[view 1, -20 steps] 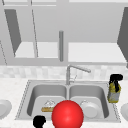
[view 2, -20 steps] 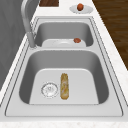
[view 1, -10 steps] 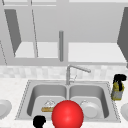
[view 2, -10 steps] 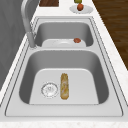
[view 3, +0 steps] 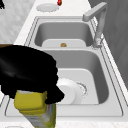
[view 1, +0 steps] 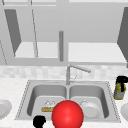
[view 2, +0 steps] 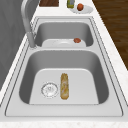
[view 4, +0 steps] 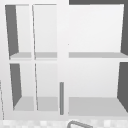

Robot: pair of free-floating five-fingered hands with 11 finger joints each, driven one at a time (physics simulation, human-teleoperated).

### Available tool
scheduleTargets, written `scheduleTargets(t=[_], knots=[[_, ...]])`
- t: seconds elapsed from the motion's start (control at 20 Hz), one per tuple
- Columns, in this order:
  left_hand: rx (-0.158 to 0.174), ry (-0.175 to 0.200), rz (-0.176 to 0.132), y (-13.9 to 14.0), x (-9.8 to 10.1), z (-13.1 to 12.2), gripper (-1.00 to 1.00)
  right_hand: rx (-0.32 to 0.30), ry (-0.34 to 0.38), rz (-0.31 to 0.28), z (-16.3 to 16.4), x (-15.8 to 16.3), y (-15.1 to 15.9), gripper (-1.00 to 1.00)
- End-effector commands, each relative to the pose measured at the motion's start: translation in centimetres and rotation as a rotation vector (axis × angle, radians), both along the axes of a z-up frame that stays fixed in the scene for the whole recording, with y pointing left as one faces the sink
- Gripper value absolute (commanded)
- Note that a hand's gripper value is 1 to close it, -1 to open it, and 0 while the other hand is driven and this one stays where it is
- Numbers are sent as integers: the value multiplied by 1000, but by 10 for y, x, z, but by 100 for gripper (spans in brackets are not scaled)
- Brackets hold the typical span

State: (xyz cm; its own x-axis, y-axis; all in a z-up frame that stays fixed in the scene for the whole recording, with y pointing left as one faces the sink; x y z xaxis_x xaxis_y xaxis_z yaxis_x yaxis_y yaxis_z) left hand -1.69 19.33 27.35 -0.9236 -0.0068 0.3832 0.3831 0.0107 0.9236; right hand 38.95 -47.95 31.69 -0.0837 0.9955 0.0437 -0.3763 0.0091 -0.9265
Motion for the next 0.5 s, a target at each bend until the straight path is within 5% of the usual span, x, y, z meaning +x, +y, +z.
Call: scheduleTargets(t=[0.0, 0.45], knots=[[0, 0, 0, 0, 0, 0, 0, 4, -2, 26, -23, 10, -15, 100], [0, 0, 0, 0, 0, 0, 0, 0, 48, 30, -59, 33, -40, 100]])
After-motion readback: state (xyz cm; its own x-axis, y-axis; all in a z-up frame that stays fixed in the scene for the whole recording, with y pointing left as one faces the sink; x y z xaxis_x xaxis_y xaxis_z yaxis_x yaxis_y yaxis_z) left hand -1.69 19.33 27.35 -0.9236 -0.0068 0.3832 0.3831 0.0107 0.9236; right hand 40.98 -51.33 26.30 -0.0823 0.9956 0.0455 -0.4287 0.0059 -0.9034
